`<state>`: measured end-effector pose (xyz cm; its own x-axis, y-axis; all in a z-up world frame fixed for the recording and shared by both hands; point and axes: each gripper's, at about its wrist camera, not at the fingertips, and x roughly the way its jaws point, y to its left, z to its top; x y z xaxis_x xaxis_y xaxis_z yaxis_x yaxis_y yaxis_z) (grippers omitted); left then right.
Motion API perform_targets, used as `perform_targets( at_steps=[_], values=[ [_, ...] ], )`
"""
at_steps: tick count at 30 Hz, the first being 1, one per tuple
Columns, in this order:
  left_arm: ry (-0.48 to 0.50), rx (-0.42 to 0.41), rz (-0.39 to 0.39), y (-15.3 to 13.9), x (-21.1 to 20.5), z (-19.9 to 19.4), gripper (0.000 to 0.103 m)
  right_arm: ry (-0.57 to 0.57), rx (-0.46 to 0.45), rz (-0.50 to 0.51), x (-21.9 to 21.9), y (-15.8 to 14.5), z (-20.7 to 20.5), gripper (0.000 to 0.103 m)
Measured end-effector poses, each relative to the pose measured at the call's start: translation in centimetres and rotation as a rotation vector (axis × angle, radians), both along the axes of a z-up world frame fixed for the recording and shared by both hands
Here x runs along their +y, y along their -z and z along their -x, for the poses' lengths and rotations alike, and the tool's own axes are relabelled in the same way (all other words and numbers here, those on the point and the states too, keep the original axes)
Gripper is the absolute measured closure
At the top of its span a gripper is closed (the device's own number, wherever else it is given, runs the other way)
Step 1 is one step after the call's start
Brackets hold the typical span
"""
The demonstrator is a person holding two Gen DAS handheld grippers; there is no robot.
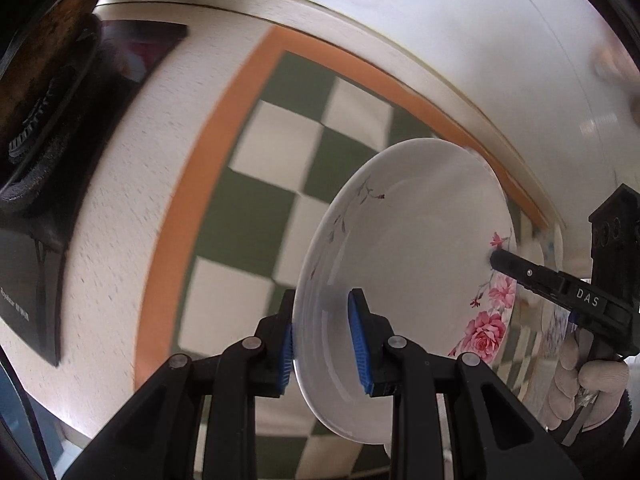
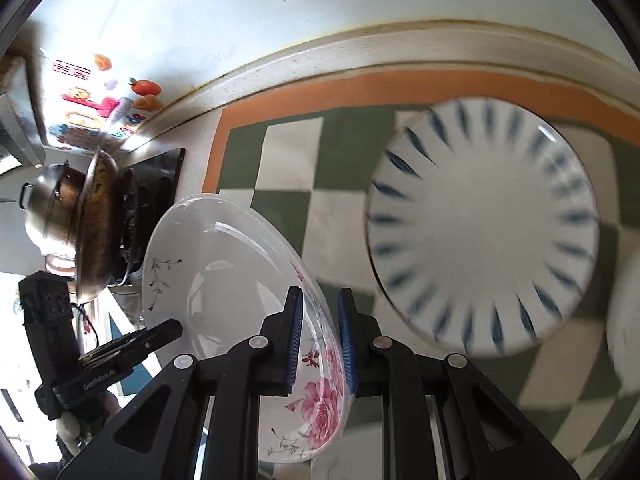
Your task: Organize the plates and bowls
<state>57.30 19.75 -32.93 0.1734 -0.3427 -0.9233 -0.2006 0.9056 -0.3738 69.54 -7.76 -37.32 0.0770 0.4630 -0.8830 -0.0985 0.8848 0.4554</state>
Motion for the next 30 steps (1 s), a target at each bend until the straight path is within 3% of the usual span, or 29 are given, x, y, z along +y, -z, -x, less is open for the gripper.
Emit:
perform_targets(
  at_steps=[8, 17, 24, 30],
  values=[
    [0.121, 0.007, -0.003, -1.1, -6.0, 2.4, 0.080, 0.076, 0.025, -0.002, -6.3, -0.7, 7.8, 0.084],
    [0.267, 0.068, -0.056, 1.2, -13.0, 3.8, 0.080, 0.203, 0.058, -0.014, -13.2, 1.3, 15.0, 0.084],
    [0.360, 0.110, -0.094, 3.8, -16.0, 4.3, 0.080, 0.265, 0.107, -0.005, -16.2, 4.6, 17.6, 0.084],
    [0.408, 0.126, -0.136, 4.8, -17.3, 4.8, 0.077, 0.278, 0.108, 0.014, -17.5, 5.5, 18.5, 0.084]
  ],
)
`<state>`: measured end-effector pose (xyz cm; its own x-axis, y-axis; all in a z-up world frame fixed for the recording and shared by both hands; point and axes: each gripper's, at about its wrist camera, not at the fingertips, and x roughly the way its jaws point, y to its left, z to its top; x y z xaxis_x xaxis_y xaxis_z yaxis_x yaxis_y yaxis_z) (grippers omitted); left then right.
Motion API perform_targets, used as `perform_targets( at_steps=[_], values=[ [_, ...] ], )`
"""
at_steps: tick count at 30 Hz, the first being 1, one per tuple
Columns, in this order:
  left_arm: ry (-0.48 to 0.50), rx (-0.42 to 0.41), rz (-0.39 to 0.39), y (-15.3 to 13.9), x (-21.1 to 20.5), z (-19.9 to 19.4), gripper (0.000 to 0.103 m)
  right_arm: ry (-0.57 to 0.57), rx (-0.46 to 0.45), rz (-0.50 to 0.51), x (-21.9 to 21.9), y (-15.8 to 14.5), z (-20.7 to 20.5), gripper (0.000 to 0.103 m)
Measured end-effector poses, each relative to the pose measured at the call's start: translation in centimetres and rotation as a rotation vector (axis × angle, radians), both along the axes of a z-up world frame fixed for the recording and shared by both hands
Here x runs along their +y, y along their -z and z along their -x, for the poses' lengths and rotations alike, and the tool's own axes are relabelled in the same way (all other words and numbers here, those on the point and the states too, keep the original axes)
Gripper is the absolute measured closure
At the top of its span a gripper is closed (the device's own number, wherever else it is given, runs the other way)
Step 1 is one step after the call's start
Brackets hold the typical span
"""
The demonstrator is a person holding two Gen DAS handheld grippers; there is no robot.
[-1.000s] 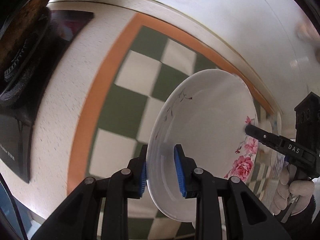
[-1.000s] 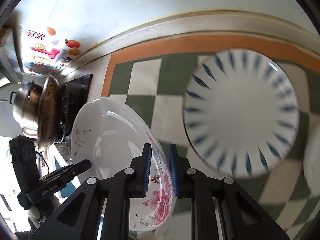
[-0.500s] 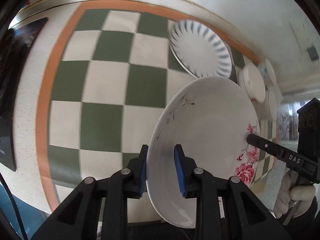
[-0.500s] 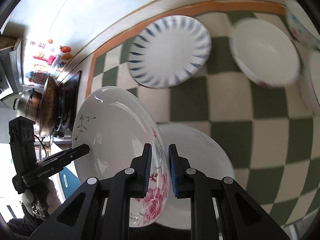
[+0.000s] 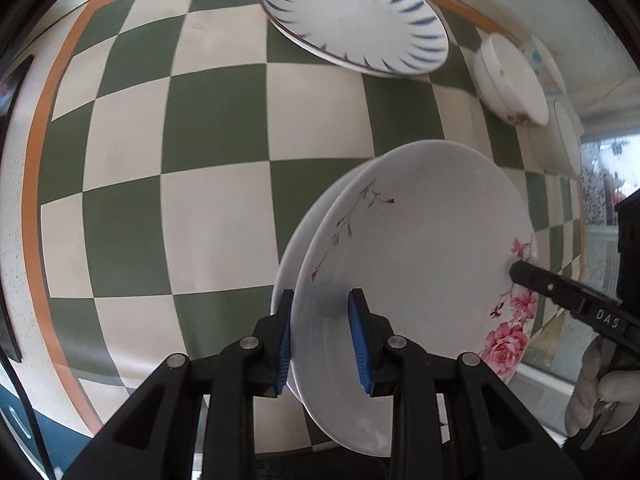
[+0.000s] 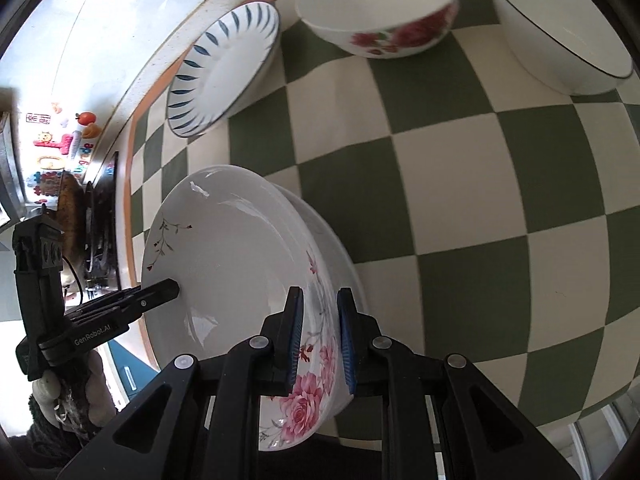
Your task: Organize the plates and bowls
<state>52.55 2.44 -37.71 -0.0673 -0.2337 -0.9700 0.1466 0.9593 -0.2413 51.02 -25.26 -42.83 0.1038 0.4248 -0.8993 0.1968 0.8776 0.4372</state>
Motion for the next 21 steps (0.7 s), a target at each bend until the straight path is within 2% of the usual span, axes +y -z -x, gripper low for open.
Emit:
perform_targets(
  at_steps=[6, 13, 21],
  values=[
    [0.010, 0.011, -0.004, 0.2, -0.3, -0.3, 0.076, -0.030, -0.024, 0.028, 0.4, 0.0, 0.1, 0.084],
    [0.022, 0.073, 0.010, 0.9, -0.2, -0.3, 0.076, -0.024, -0.019, 0.036, 0.5, -0.2, -0.2, 0.085],
    [0.105, 0.066, -0.045, 1.3, -1.4, -0.3, 0.076, 0.005, -0.017, 0.029, -0.2, -0.1, 0.3, 0.087]
  ],
)
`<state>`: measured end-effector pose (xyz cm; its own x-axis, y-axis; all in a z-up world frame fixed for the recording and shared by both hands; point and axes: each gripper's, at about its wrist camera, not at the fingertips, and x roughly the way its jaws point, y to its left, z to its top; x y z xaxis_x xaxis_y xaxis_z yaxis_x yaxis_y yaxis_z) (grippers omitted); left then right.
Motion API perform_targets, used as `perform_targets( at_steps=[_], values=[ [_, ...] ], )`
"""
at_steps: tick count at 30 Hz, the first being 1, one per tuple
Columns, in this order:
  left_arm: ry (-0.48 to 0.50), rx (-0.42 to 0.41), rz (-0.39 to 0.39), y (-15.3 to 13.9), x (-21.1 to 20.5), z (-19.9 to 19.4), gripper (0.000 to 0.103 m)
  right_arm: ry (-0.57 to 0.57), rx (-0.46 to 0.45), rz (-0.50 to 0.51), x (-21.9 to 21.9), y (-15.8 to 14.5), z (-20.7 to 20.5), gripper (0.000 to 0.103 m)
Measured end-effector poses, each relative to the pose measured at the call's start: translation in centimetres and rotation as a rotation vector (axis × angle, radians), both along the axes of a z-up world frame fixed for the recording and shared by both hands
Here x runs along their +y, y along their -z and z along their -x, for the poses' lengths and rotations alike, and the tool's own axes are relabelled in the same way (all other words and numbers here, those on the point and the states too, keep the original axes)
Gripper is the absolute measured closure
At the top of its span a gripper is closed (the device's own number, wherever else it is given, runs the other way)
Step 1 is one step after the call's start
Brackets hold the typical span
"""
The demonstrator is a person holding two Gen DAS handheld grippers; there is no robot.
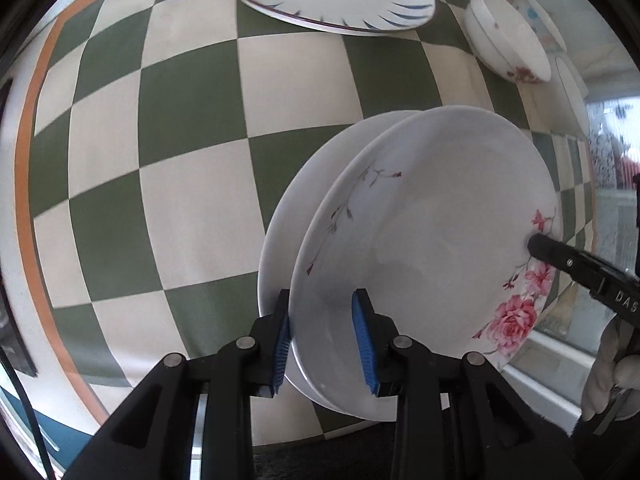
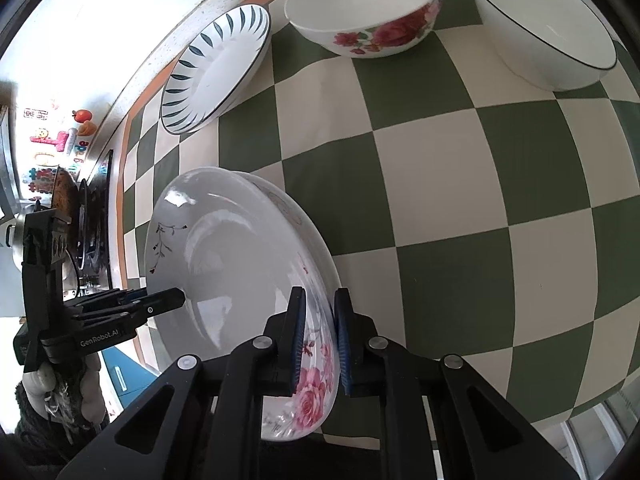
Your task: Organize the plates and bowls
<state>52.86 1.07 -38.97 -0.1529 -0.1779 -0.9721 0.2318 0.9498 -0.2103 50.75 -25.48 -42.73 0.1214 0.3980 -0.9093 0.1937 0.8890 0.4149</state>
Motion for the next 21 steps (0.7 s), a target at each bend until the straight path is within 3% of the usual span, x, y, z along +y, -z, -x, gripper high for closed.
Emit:
perform_targets(
  at_steps=[7, 14, 17, 21],
  values=[
    [0.048, -0.003, -0.057, 0.0, -1.6, -0.4, 0.075, 0.012, 0.004, 0.008, -0.2, 0.1, 0.3, 0.087],
    [-0.001, 0.021, -0.076, 0.2, -3.3, -0.9, 0.075, 0.003, 0.024, 0.067, 0.3, -0.4, -0.3, 0.088],
    [-0.008, -0.014, -0.118, -0.9, -3.3, -0.7, 0.075, -0.011, 0.013, 0.099, 0.5, -1.1, -0.6, 0.088],
    [-0.030, -0.035, -0.085, -3.0, -3.2, -0.7, 0.075, -0.019, 0.021, 0.122, 0.7, -2.0, -1.0, 0.088]
  ],
)
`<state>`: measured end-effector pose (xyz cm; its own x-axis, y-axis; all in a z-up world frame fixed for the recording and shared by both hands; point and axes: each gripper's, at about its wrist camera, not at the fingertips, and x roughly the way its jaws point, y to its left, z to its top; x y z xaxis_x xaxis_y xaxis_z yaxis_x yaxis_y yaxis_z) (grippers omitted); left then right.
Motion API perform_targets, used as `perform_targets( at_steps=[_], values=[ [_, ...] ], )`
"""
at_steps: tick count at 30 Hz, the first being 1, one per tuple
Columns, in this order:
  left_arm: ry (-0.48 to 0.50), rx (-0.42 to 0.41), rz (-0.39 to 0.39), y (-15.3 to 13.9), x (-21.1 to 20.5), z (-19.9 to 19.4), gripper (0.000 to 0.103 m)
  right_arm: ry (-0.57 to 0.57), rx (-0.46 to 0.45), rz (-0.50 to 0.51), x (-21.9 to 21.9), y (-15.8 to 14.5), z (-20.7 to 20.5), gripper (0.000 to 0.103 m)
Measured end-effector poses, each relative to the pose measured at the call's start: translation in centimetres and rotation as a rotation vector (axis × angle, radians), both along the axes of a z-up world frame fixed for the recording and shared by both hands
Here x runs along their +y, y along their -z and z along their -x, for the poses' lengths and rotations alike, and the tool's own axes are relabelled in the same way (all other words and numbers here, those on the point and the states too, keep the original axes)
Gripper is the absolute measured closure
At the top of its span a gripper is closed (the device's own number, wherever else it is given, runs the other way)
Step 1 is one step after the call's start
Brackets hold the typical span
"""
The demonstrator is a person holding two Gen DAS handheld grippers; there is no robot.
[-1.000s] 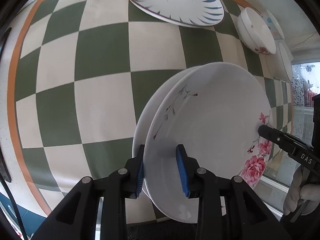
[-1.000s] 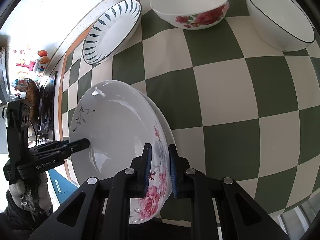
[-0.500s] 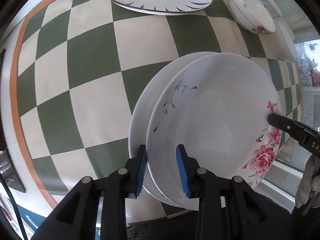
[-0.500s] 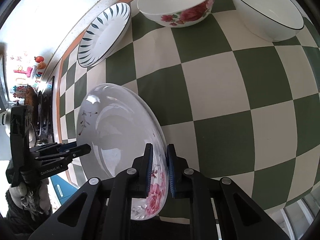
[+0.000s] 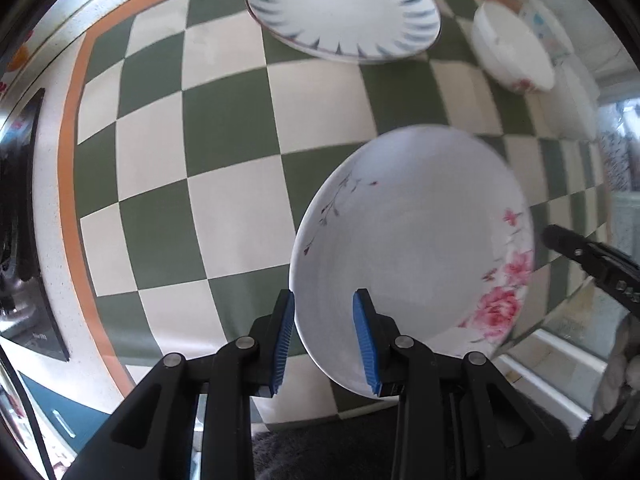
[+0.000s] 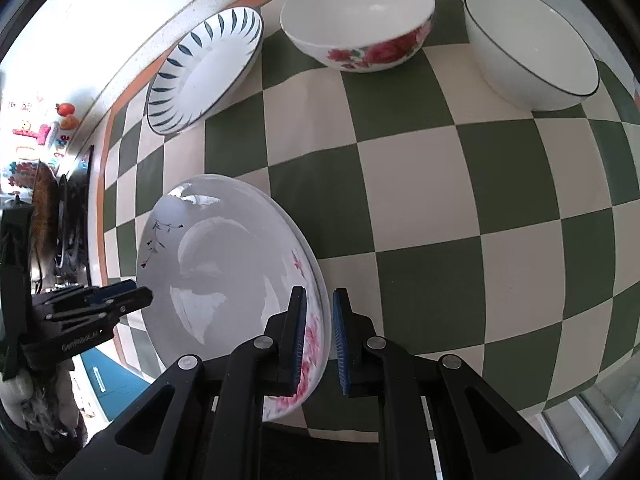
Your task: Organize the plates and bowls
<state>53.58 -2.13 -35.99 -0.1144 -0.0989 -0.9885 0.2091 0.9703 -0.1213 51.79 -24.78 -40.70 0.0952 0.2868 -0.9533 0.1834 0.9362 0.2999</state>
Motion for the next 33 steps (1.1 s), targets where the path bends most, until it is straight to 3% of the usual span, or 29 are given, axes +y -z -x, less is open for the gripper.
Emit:
perform_targets(
  at_steps=[2, 5, 8, 9, 13, 21, 26, 29, 30, 31, 33],
  values=[
    [-0.032, -0.030, 0.026, -1.5, 0.1, -1.0, 0.075, 0.001, 0.001, 0.023, 0.1, -0.8, -0.4, 0.088],
    [-0.087, -0.066, 0.064, -3.3, 0.7, -3.1, 0.073, 0.014, -0.061, -0.045, 0.6, -3.5, -2.1, 0.087],
    [-0.155, -0.123, 0.087, -4.2, 1.6, -6.7, 0.073, -0.005, -0.100, -0.087, 1.4, -5.4, -5.5, 0.072],
    [-0.177, -0.144, 0.091, -4.4, 2.5, -8.4, 0.073, -0.019, -0.107, -0.069, 1.8, -5.8, -7.1, 0.065],
    [-0.265, -0.143, 0.125, -2.7, 4.3, -13.8, 0.073, -0.051, -0.167, 0.022, 3.0, -6.9, -13.8, 0.065],
    [-0.332, -0.047, 0.173, 3.7, 6.4, -18.9, 0.073, -0.081, -0.096, 0.067, 4.1, -2.4, -26.3, 0.065],
    [-0.330, -0.037, 0.176, 5.3, 6.0, -19.4, 0.074, -0.095, 0.002, 0.083, 3.8, 1.1, -28.9, 0.065],
    [-0.296, -0.079, 0.175, 5.0, 5.5, -19.2, 0.085, -0.096, 0.059, 0.049, 3.4, 2.8, -29.4, 0.066],
    [-0.291, -0.082, 0.171, 5.0, 5.4, -19.1, 0.087, -0.086, 0.068, 0.037, 3.2, 3.1, -29.4, 0.069],
    [-0.287, -0.086, 0.166, 4.9, 5.3, -19.1, 0.087, -0.071, 0.073, 0.030, 3.0, 3.4, -29.3, 0.080],
    [-0.285, -0.088, 0.158, 4.9, 5.2, -19.2, 0.087, -0.067, 0.056, 0.048, 2.6, 3.4, -29.1, 0.087]
  ],
)
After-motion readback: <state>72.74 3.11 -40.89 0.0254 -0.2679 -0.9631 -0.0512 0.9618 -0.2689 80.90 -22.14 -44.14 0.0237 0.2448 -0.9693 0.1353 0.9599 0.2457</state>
